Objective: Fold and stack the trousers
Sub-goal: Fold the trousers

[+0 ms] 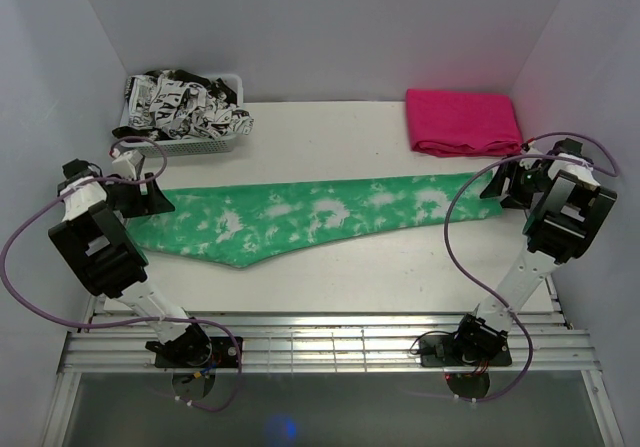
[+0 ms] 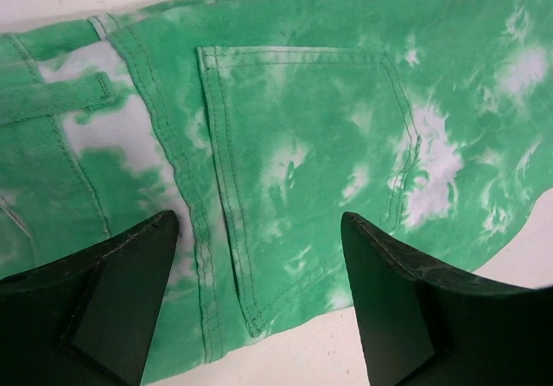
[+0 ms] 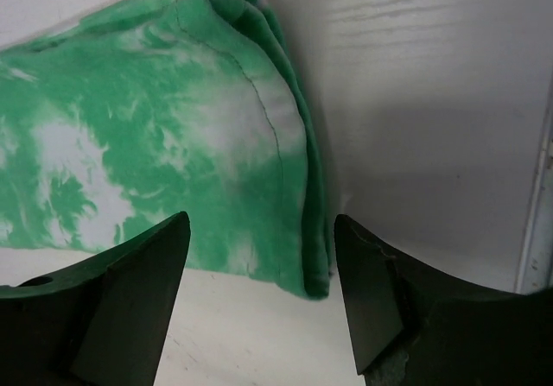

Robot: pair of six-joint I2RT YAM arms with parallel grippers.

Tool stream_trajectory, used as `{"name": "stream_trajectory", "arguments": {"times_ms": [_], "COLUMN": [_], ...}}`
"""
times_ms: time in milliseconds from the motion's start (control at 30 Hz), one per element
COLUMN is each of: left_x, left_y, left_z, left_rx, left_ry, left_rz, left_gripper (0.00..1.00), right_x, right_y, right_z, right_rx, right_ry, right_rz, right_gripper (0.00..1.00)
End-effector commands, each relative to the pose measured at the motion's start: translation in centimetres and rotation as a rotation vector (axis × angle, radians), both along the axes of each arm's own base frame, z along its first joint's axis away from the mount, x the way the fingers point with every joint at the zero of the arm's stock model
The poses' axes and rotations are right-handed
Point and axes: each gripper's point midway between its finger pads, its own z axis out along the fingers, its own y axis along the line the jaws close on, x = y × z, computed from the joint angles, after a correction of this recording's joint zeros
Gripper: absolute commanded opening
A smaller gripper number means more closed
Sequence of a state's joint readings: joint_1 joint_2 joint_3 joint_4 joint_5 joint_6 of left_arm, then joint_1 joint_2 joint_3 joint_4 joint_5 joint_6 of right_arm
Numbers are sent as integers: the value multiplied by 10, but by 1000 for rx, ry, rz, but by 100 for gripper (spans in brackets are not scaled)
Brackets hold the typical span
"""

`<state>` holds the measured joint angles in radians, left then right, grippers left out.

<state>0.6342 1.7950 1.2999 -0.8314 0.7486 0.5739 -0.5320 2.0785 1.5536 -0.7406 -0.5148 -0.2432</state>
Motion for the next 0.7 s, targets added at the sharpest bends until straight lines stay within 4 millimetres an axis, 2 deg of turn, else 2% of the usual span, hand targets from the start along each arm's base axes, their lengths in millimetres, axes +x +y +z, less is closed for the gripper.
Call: {"name": "stream_trajectory", "arguments": {"times_ms": [0,33,167,233,267,300,333,400,433,467,500,533,600,633,667], "left_x": [17,17,24,28,28,29,30,31,32,33,34,33,32,31,29], "left_y": [-1,-1,1,2,2,2,1,0,-2,-2,-2,-2,-5,-7,-10], "left_z": [38,39,47,50,51,52,53,57,60,62,64,64,70,72,77], "left_rx": [9,9,11,19,19,18,16,14,7,5,9,9,10,15,18], "left_ry": [-109,-111,-125,-131,-130,-130,-133,-143,-153,-157,-164,-164,-183,-196,-219], "left_rz": [-11,-8,-3,-1,-1,1,-1,-2,-5,-4,-4,-2,-16,-27,-41], "left_gripper": [87,87,88,88,88,88,88,88,88,88,88,91,98,98,98], "right_x": [9,1,-11,-13,-15,-14,-13,-11,-11,-11,-10,-11,-16,-17,-20], "right_y": [13,19,31,34,37,39,40,44,43,46,42,43,38,34,33], "right_z": [-15,-27,-52,-57,-57,-56,-53,-41,-30,-20,-11,6,23,41,49], "right_rx": [45,44,27,25,38,46,55,94,110,135,122,124,102,75,77], "right_ry": [8,45,113,124,122,115,105,68,50,26,5,-23,-67,-105,-119], "right_rz": [-30,-32,-11,-6,1,9,15,26,29,44,55,66,81,80,77], "right_gripper": [73,74,74,73,70,62,38,24,12,8,8,8,8,8,8]}}
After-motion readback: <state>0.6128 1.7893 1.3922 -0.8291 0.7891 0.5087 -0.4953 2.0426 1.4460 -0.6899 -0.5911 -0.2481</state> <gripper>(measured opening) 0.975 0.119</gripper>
